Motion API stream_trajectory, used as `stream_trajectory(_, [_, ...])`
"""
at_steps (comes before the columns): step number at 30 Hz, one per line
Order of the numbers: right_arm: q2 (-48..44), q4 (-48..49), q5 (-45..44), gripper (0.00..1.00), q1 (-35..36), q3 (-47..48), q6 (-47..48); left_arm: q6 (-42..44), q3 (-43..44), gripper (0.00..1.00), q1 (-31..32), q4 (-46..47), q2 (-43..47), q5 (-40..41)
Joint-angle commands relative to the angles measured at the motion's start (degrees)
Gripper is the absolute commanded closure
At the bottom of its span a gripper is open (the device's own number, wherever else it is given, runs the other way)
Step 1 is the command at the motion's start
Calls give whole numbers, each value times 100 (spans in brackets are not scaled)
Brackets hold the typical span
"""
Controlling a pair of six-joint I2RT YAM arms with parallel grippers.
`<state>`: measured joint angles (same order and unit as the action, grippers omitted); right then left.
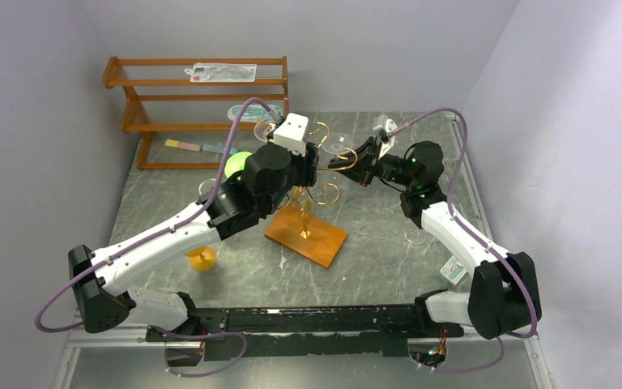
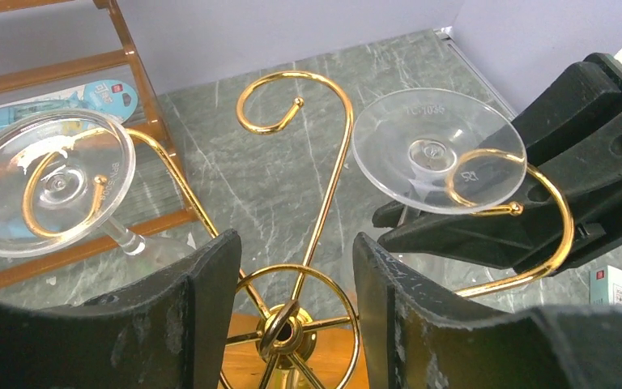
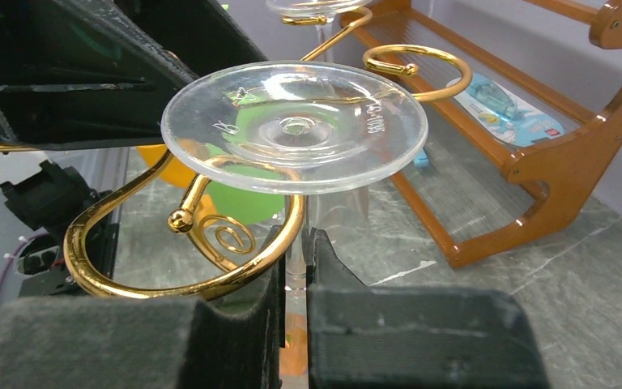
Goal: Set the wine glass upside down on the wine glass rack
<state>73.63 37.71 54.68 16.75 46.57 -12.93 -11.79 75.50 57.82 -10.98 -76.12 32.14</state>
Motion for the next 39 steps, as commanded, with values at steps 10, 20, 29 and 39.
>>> stream_trajectory(10, [-404, -65, 561, 100, 54, -198, -348, -12, -219, 46, -34, 111, 1, -41])
stream_trajectory(20, [-680, 788, 725, 100, 54, -674, -1004, -1, -523, 50, -32, 266, 144, -57])
stream_trajectory(29, [-926, 1141, 968, 100, 48, -901, -1013, 50, -733, 52, -38, 351, 272, -43])
stream_trajectory(39, [-1238, 1156, 826, 100, 43, -1115, -912, 78, -876, 54, -38, 437, 373, -111])
